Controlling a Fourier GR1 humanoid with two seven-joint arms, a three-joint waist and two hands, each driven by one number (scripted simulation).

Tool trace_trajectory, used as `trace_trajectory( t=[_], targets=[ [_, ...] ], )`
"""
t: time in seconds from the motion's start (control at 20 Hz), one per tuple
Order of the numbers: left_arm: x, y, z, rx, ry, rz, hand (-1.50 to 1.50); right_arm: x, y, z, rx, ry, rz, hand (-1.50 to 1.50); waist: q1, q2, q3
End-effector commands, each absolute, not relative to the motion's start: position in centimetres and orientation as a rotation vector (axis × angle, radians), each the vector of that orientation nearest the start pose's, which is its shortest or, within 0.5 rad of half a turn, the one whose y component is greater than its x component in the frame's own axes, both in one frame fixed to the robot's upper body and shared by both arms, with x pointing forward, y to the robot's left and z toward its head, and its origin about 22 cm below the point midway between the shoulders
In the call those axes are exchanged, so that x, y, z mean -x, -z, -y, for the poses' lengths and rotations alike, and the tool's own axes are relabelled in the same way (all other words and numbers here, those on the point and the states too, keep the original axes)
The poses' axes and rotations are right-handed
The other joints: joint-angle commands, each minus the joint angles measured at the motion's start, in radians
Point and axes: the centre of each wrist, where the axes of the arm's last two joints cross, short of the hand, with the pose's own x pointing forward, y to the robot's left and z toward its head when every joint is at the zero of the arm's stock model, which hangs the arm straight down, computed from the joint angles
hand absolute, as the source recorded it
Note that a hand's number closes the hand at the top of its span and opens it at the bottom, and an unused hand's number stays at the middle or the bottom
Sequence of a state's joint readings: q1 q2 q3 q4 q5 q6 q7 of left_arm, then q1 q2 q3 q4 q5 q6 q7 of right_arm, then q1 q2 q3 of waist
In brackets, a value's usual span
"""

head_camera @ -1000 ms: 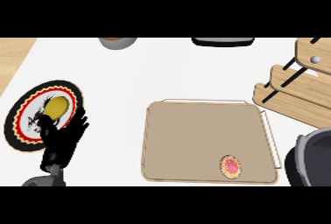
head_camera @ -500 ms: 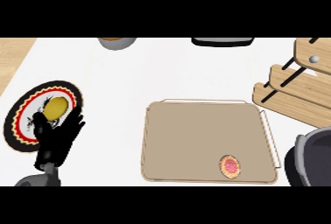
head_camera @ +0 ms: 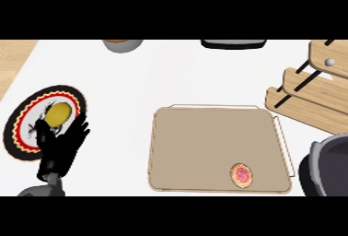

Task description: Pick the squash from the tray and place it in the tiered shelf

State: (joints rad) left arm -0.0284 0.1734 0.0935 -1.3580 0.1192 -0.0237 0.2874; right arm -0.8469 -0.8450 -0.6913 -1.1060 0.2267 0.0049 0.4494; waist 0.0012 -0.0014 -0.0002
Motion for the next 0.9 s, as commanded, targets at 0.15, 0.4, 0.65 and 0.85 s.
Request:
trace_trajectory(
  t=[0.15, 0.4, 0.65, 0.85],
  targets=[
    [-25.1, 2.6, -30.2, -0.085, -0.059, 1.106, 0.00, -24.7, -35.6, 54.3, 1.067, 0.614, 1.565, -1.50, -0.002, 0.003, 0.001],
    [-23.8, 3.1, -31.0, -0.098, -0.074, 1.100, 0.00, -20.8, -35.3, 56.6, 1.042, 0.797, 1.564, -1.50, -0.014, -0.003, 0.001],
    [-24.1, 3.6, -30.2, -0.113, -0.063, 1.108, 0.00, -15.5, -36.1, 60.3, 0.989, 0.755, 1.577, -1.50, -0.019, -0.002, 0.001],
    [-23.6, 3.7, -28.6, -0.105, -0.048, 1.113, 0.00, -13.2, -35.9, 62.7, 0.987, 0.749, 1.585, -1.50, -0.002, 0.002, 0.001]
  ],
)
